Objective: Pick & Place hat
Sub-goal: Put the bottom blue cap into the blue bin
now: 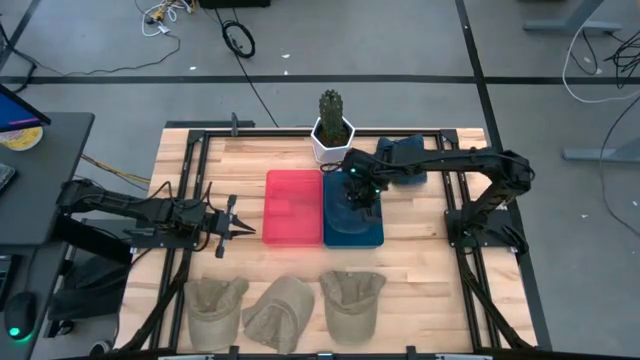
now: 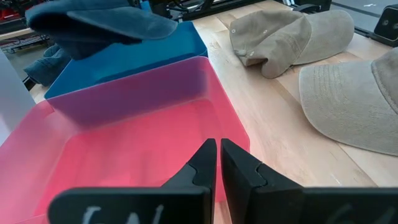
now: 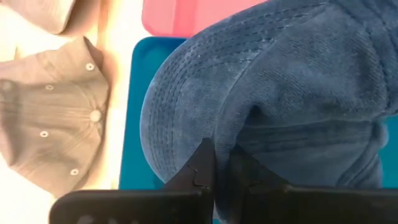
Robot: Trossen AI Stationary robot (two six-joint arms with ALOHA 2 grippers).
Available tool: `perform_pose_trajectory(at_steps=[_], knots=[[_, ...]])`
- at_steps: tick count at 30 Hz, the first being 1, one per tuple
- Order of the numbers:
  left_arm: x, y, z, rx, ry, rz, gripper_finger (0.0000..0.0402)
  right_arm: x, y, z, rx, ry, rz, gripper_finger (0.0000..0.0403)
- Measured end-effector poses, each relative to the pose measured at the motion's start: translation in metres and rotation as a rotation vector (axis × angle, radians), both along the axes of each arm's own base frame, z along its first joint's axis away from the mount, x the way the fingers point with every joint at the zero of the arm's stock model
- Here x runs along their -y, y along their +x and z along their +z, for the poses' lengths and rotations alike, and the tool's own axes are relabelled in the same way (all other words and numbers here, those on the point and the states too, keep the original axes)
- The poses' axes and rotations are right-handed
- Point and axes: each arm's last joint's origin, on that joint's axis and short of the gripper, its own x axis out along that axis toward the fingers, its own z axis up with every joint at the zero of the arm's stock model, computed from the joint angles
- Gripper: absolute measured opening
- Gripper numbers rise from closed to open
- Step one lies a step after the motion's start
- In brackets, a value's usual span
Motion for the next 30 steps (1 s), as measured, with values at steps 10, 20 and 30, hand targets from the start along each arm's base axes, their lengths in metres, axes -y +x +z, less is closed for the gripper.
perform_pose_trajectory(at_steps=[10,20,30], knots=[[0.0,0.0,0.0,0.0,0.0,0.0,0.0028,0.002,0.016,-0.041,-0.208,0.065,0.004,0.0011],[0.0,0.0,0.0,0.0,0.0,0.0,0.0028,0.003,0.034,-0.071,-0.214,0.109,0.012,0.0011],[0.0,0.0,0.0,0.0,0.0,0.0,0.0028,0.003,0.036,-0.08,-0.255,0.128,-0.025,0.0011]])
